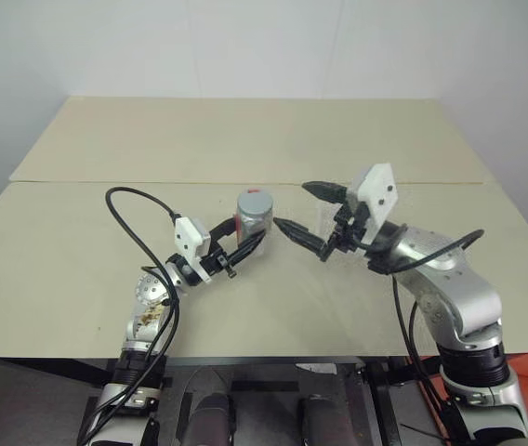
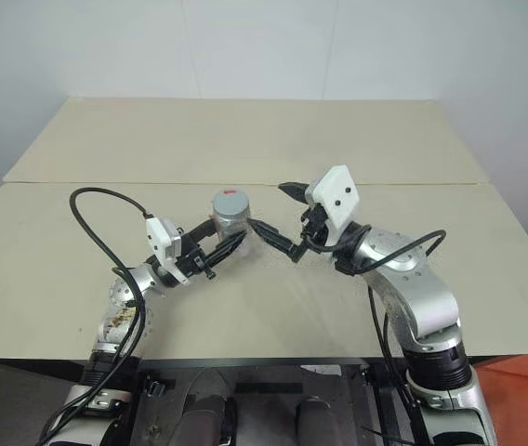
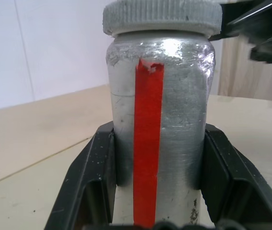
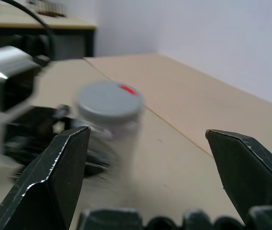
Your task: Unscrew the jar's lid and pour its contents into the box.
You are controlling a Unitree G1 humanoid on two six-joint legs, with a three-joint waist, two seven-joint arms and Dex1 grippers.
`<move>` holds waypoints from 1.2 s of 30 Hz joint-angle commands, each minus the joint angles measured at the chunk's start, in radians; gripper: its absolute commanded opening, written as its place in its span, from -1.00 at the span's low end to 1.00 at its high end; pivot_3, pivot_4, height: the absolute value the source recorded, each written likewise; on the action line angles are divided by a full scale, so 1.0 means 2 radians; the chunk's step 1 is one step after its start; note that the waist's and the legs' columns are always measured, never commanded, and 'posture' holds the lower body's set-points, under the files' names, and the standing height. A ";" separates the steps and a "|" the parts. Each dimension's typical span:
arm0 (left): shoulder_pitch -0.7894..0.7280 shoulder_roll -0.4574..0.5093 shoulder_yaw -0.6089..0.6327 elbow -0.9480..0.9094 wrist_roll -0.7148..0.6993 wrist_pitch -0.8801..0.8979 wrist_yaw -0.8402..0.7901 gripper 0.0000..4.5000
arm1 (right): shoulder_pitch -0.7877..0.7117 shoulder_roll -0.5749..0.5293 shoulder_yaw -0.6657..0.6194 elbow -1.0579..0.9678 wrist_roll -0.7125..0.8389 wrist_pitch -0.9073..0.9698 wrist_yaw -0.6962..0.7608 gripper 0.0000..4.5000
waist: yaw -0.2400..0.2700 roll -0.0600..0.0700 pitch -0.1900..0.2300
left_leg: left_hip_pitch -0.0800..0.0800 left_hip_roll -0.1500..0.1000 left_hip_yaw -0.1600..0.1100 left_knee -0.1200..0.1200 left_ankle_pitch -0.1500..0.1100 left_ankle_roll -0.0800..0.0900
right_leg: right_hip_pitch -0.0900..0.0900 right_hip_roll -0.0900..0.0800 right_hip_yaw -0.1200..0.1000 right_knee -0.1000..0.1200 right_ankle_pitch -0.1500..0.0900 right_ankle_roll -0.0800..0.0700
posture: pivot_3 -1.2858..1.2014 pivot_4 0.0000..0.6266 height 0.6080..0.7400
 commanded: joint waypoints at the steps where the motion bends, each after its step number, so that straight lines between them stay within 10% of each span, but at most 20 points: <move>1: -0.004 -0.007 -0.007 -0.015 0.002 -0.012 0.005 -0.12 | -0.017 0.016 0.011 -0.020 0.008 -0.002 -0.004 0.99 | -0.001 0.000 0.000 | 0.000 0.000 0.000 0.000 0.000 0.000 | 0.000 0.000 0.000 0.000 0.000 0.000 | 0.03 -0.52 1.00; 36: 0.002 -0.005 -0.001 -0.033 -0.016 0.007 0.008 -0.12 | -0.036 0.064 0.026 0.036 -0.039 -0.002 -0.046 0.99 | 0.000 0.000 0.000 | 0.000 0.000 0.000 0.000 0.000 0.000 | 0.000 0.000 0.000 0.000 0.000 0.000 | 0.03 -0.52 1.00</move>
